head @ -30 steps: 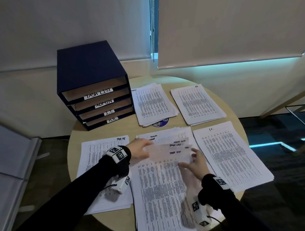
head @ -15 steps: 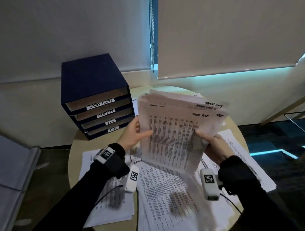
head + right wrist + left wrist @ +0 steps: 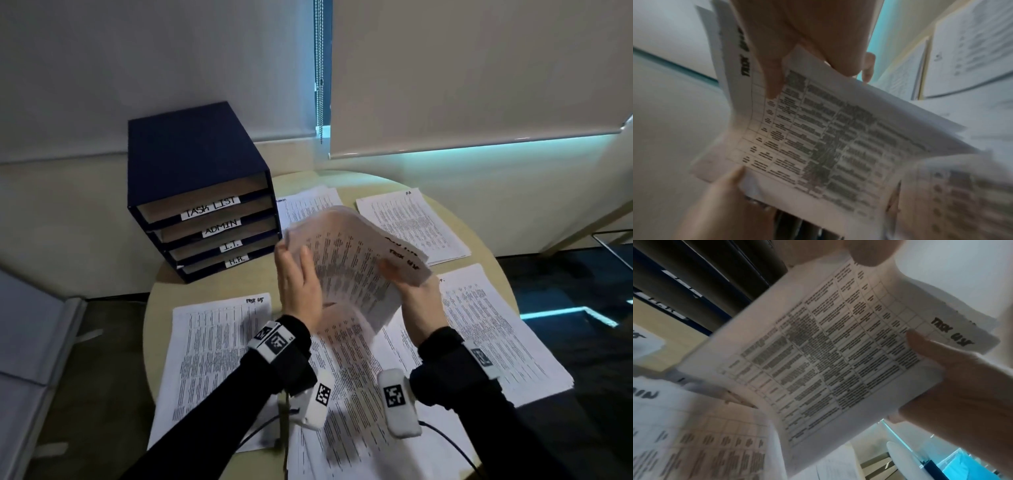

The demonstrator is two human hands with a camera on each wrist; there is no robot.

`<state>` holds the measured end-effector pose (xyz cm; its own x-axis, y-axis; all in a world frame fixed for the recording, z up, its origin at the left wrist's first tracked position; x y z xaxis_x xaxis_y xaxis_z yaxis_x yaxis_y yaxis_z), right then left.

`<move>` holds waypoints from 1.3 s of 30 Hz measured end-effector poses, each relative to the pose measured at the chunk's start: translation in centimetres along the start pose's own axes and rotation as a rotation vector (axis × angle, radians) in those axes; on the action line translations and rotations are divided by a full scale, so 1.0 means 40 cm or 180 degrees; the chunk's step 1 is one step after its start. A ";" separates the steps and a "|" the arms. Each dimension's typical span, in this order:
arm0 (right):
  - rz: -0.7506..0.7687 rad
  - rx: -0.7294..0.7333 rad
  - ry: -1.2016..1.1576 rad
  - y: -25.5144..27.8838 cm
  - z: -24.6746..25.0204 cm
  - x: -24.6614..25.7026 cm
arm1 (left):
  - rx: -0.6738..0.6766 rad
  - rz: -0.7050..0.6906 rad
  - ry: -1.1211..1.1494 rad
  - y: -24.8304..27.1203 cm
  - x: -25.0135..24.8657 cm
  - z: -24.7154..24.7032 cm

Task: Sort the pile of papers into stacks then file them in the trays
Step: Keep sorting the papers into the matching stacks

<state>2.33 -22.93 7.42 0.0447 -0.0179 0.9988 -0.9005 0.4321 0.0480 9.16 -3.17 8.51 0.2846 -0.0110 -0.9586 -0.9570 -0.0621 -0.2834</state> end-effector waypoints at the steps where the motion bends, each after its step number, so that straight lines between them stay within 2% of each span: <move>1: 0.0085 0.0056 0.0087 0.001 -0.004 0.011 | -0.0067 -0.0027 0.0044 -0.002 0.000 0.006; 8: -0.0039 -0.0470 -0.0438 -0.030 0.023 -0.019 | 0.0043 0.0326 0.0252 -0.003 0.071 0.016; 15: -0.0509 -0.0353 -0.0135 -0.042 -0.026 -0.135 | 0.0113 0.0914 0.0136 0.018 0.176 0.000; 20: -0.0687 -0.0345 -0.0017 -0.057 -0.036 -0.193 | 0.0007 0.1364 -0.0380 0.012 0.226 -0.001; 23: -0.0591 -0.0323 0.0109 -0.078 -0.028 -0.181 | 0.0206 0.1207 -0.0642 -0.029 0.202 0.000; 26: -0.0642 -0.0450 0.0187 -0.086 0.012 -0.205 | 0.0252 0.1166 -0.0638 -0.078 0.159 0.055; 29: -0.0968 -0.0099 0.1337 -0.056 0.038 -0.294 | 0.0036 0.1318 -0.0652 -0.093 0.134 0.188; 31: -0.1139 0.0257 0.2454 -0.023 0.052 -0.377 | -0.0084 0.1532 -0.0749 -0.079 0.178 0.309; 33: -0.1204 0.0384 0.3364 0.009 0.059 -0.420 | -0.0345 0.1836 -0.1134 -0.042 0.255 0.444; 36: -0.1152 0.0459 0.4175 0.046 0.043 -0.411 | -0.0826 0.2424 -0.1575 0.064 0.332 0.618; 39: -0.1178 0.0577 0.4657 0.071 0.027 -0.402 | -0.1053 0.2782 -0.1898 0.155 0.370 0.720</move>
<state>-1.43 -22.38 -8.51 0.5514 0.8324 0.0548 -0.7773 0.4888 0.3961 5.83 25.01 -8.24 -0.6393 0.2955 -0.7099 -0.7274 -0.5319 0.4336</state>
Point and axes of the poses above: each hand's wrist, its own y-axis away from the middle knuckle, its own z-axis out of the back of the hand, x = y × z, the point moved 9 cm from there along -y, towards the middle knuckle, and after that the axes turned 11 degrees about y, right-handed, at the moved point
